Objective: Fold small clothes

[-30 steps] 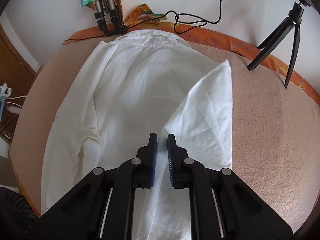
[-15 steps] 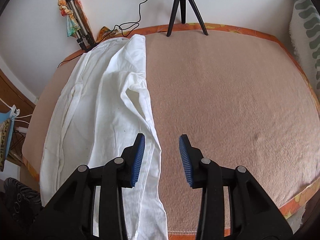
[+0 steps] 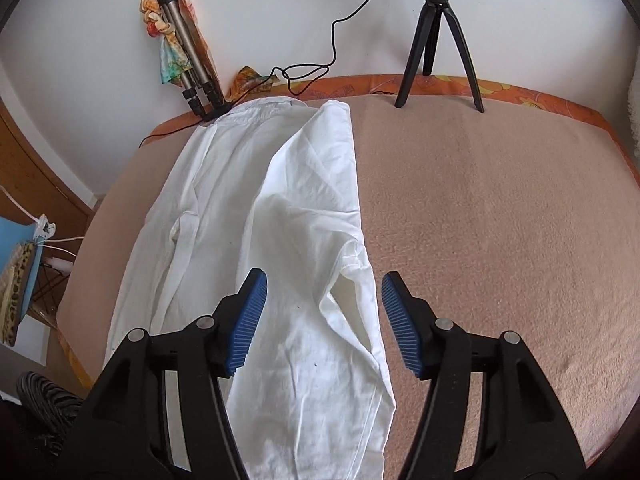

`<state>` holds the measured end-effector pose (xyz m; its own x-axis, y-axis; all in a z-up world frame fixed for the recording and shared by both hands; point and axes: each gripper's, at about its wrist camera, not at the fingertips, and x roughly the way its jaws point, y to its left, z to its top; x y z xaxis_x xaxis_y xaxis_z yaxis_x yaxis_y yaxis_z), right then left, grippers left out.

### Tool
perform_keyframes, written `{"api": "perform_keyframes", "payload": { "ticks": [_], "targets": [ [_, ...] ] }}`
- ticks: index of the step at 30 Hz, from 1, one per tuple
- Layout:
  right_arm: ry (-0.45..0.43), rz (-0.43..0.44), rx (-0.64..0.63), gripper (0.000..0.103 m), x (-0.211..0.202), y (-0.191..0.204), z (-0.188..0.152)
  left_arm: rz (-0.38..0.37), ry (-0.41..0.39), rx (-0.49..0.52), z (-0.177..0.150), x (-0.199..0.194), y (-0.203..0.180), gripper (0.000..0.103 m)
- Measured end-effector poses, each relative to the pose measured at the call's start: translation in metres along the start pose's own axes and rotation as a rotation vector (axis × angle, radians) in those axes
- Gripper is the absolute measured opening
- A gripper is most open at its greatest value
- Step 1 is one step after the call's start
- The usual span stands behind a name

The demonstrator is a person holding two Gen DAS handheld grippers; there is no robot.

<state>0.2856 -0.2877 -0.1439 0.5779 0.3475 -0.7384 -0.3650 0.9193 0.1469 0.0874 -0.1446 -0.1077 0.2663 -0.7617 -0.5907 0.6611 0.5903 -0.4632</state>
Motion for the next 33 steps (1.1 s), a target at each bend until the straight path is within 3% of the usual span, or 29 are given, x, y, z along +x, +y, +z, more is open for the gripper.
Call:
{"api": "perform_keyframes", "payload": {
  "ticks": [2,10,16,19,21,23,25,29,33],
  "targets": [
    [0.039,-0.033,-0.039,0.003,0.018,0.004,0.007,-0.003,0.014,-0.013,0.0,0.004,0.006,0.019],
    [0.068,-0.162,-0.04,0.003,0.051,-0.031,0.034,0.004,0.121,-0.084,-0.01,0.041,0.027,0.019],
    [0.106,-0.213,-0.032,0.003,0.074,-0.046,0.034,0.01,0.13,-0.083,-0.016,0.045,0.025,0.019],
    [0.097,-0.194,0.029,0.004,0.062,-0.053,0.03,0.016,0.116,-0.081,-0.014,0.04,0.022,0.019],
    [0.069,-0.162,0.073,0.013,0.043,-0.059,0.023,0.015,0.106,-0.08,-0.012,0.037,0.021,0.019],
    [0.043,-0.146,0.101,0.031,0.02,-0.062,0.011,0.013,0.09,-0.079,-0.011,0.03,0.02,0.019],
    [0.025,-0.11,0.126,0.036,-0.004,-0.064,-0.007,0.018,0.075,-0.078,-0.007,0.025,0.021,0.019],
    [0.014,-0.064,0.171,0.036,-0.044,-0.065,-0.06,0.034,0.034,-0.087,0.004,0.009,0.026,0.019],
    [0.04,-0.002,0.224,0.036,-0.066,-0.065,-0.117,0.055,-0.012,-0.096,0.018,-0.007,0.035,0.031]
  ]
}}
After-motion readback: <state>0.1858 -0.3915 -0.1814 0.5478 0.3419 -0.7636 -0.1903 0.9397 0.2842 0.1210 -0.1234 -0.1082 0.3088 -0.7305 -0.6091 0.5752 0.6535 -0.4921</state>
